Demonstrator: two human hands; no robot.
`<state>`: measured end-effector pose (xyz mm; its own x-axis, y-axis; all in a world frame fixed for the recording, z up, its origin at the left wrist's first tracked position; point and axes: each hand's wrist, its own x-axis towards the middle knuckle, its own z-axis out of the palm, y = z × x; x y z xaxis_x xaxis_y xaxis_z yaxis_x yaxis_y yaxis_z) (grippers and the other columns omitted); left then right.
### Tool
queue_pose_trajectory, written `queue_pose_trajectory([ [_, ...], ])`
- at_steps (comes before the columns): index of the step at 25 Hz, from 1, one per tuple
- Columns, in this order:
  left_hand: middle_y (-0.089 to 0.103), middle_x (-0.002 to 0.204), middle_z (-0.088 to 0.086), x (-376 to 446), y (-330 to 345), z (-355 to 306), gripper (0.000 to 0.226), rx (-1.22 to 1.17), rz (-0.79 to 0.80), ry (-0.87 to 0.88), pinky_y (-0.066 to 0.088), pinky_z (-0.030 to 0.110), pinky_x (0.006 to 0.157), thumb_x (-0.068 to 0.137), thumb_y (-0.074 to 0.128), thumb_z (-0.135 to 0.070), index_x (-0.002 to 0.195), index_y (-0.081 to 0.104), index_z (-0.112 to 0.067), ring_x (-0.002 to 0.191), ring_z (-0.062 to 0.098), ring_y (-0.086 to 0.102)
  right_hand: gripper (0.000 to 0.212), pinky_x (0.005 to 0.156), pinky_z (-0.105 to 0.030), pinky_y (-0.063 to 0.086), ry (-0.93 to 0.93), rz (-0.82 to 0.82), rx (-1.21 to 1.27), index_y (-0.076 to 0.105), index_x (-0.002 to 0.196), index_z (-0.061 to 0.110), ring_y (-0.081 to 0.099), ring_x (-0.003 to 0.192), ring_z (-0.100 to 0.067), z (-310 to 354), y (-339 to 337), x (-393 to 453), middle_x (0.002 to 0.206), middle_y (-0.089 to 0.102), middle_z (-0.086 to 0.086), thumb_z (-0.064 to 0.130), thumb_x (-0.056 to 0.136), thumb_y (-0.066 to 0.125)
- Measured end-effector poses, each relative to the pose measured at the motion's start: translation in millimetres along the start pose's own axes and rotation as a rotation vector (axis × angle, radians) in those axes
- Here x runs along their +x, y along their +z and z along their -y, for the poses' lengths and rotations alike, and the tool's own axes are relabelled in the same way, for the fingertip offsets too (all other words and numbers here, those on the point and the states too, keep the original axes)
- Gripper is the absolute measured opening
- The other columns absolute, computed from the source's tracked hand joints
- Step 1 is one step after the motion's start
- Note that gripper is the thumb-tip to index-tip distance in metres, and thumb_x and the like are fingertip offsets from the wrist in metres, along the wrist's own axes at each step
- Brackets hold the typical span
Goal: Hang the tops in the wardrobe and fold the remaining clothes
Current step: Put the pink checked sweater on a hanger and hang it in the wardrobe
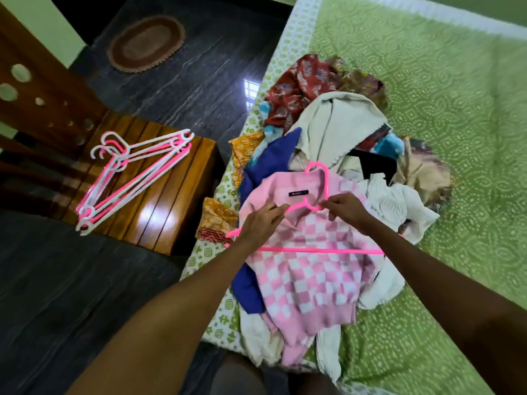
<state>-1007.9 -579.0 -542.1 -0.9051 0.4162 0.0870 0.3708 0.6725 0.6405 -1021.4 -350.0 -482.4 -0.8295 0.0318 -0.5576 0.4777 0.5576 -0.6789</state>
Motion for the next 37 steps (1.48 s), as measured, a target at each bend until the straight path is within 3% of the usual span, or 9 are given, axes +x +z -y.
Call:
queue_pose_trajectory([
  [3, 0.060, 0.093, 0.014, 15.8, 17.3, -16.5, 0.045, -0.019, 0.001, -0.047, 0.047, 0.036, 0.071, 0.086, 0.043, -0.034, 0.113, 0.065, -0.004, 0.088, 0.029, 0.057, 0.022, 0.045, -0.014, 0.032, 0.036, -0.043, 0.214, 0.064, 0.071, 0.010, 0.047, 0.045, -0.003, -18.8, -15.3, -1.8, 0.058, 0.063, -0.002, 0.004, 0.090, 0.055],
  [6, 0.057, 0.113, 0.018, 34.0, 21.9, -16.6, 0.042, 0.070, -0.110, -0.322, 0.036, 0.042, 0.092, 0.084, 0.047, -0.033, 0.111, 0.060, -0.004, 0.108, 0.033, 0.050, 0.023, 0.039, -0.010, 0.027, 0.102, -0.192, 0.332, 0.062, 0.069, 0.008, 0.039, 0.035, -0.001, -37.7, -36.4, 0.0, 0.048, 0.061, 0.002, 0.002, 0.089, 0.052],
  [8, 0.045, 0.135, 0.018, 46.8, 21.1, -14.4, 0.032, 0.225, -0.003, -0.518, 0.025, 0.046, 0.104, 0.088, 0.051, -0.029, 0.112, 0.061, -0.010, 0.127, 0.034, 0.037, 0.028, 0.041, -0.013, 0.026, 0.127, -0.275, 0.280, 0.062, 0.064, 0.014, 0.038, 0.035, -0.003, -52.2, -47.1, 0.5, 0.048, 0.062, 0.008, 0.009, 0.090, 0.053],
  [11, 0.021, 0.154, 0.010, 60.7, 26.1, -14.2, 0.030, 0.300, 0.159, -0.535, 0.008, 0.048, 0.112, 0.092, 0.050, -0.032, 0.113, 0.063, -0.015, 0.142, 0.028, 0.013, 0.028, 0.055, -0.024, 0.033, 0.138, -0.323, 0.142, 0.062, 0.065, 0.018, 0.048, 0.050, -0.002, -60.7, -47.9, 1.0, 0.051, 0.062, 0.017, 0.017, 0.091, 0.052],
  [16, 0.021, 0.155, 0.010, 62.5, 20.6, -6.6, 0.045, 0.281, 0.182, -0.760, 0.006, 0.045, 0.114, 0.092, 0.049, -0.032, 0.128, 0.053, -0.006, 0.142, 0.027, 0.015, 0.023, 0.054, -0.026, 0.031, 0.168, -0.419, 0.025, 0.064, 0.073, 0.017, 0.049, 0.051, -0.003, -60.3, -50.4, 3.3, 0.053, 0.060, 0.025, 0.021, 0.091, 0.049],
  [23, 0.032, 0.151, -0.001, 37.6, 15.5, -20.7, 0.040, 0.217, 0.013, -0.598, 0.043, 0.040, 0.085, 0.090, 0.041, 0.003, 0.127, 0.052, -0.004, 0.115, 0.028, 0.052, 0.023, 0.058, -0.024, 0.034, 0.015, -0.303, -0.085, 0.064, 0.077, 0.015, 0.051, 0.063, -0.007, -25.1, -34.7, 17.2, 0.058, 0.059, 0.017, 0.021, 0.092, 0.048],
  [30, 0.046, 0.139, 0.013, 26.7, 21.6, -79.5, 0.032, -0.217, -0.132, -0.334, 0.044, 0.024, 0.070, 0.077, 0.051, 0.009, 0.108, 0.060, 0.008, 0.095, 0.027, 0.061, 0.024, 0.074, -0.038, 0.045, -0.129, -0.068, -0.237, 0.068, 0.078, 0.004, 0.059, 0.080, -0.029, 13.0, -7.6, 32.5, 0.082, 0.068, -0.015, 0.020, 0.087, 0.052],
  [34, 0.050, 0.130, 0.013, 6.3, 3.9, -73.5, 0.030, -0.534, -0.196, -0.414, 0.049, 0.031, 0.075, 0.080, 0.052, -0.003, 0.110, 0.060, 0.000, 0.089, 0.020, 0.059, 0.018, 0.064, -0.029, 0.041, -0.015, -0.036, 0.101, 0.065, 0.066, 0.003, 0.054, 0.059, -0.011, -2.9, 2.9, 22.8, 0.056, 0.063, -0.005, 0.004, 0.082, 0.057],
  [37, 0.050, 0.128, 0.007, -18.5, -14.0, -20.5, 0.059, -0.479, -0.319, -0.683, 0.048, 0.032, 0.082, 0.070, 0.058, -0.011, 0.127, 0.045, -0.009, 0.104, 0.016, 0.052, 0.022, 0.047, -0.014, 0.033, 0.074, -0.072, 0.334, 0.062, 0.063, 0.003, 0.042, 0.040, 0.000, -18.3, -4.0, 17.4, 0.039, 0.054, 0.005, -0.005, 0.081, 0.054],
])
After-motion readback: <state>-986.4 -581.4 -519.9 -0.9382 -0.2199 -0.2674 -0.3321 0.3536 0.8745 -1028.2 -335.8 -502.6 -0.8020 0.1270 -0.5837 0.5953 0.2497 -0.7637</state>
